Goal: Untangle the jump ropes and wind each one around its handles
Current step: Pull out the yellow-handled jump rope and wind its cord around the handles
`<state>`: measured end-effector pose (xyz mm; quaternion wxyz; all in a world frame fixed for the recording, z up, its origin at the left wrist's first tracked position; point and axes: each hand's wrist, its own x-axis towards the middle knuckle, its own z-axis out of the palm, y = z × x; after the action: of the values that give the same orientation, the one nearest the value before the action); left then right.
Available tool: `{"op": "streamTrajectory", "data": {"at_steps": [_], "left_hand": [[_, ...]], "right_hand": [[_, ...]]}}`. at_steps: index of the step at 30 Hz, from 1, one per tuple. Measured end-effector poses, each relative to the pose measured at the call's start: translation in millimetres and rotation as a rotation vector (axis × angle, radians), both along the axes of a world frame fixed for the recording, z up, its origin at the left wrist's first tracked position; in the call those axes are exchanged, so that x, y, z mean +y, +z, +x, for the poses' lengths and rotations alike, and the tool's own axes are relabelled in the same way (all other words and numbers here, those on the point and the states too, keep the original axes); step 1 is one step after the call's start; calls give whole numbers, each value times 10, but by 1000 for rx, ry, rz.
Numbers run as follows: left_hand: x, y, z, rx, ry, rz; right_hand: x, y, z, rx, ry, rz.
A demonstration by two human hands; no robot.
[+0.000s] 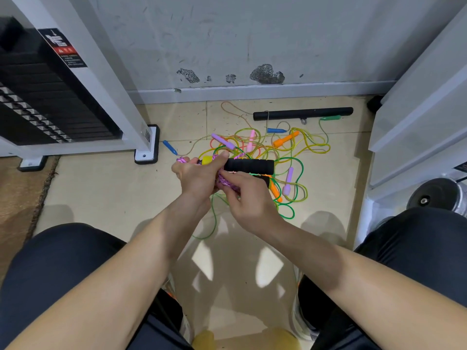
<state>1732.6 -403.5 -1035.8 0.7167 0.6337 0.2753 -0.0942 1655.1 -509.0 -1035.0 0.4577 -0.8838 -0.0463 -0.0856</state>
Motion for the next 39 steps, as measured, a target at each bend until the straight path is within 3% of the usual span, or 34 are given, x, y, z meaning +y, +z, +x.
{"op": "streamTrajectory", "data": {"at_steps": [8, 11, 15, 18, 21, 26, 28, 32, 39], "left_hand": [[109, 69, 164, -35, 89, -58], [201, 108, 204, -15, 35, -174], [248, 284, 137, 14, -199, -297], [297, 397, 145, -58, -439, -235], [329, 444, 114, -138, -558, -93], [338, 354, 70, -365, -739, 419], [351, 330, 84, -450, -745, 534], [332, 335, 90, -525, -811, 599], [345, 423, 98, -490, -1030, 544]], "right_hand": [[37, -102, -126, 9, -107, 144], [7, -161, -132, 156, -60, 209], [-345, -151, 130, 435, -67, 127], [-692, -108, 295, 496, -78, 86], [-807, 54, 304, 479, -19, 167], [-743, 181, 335, 576, -15, 296], [-699, 182, 318, 616, 2, 414], [-686, 192, 322, 682, -34, 498], [-823, 236, 368, 901, -64, 534]]}}
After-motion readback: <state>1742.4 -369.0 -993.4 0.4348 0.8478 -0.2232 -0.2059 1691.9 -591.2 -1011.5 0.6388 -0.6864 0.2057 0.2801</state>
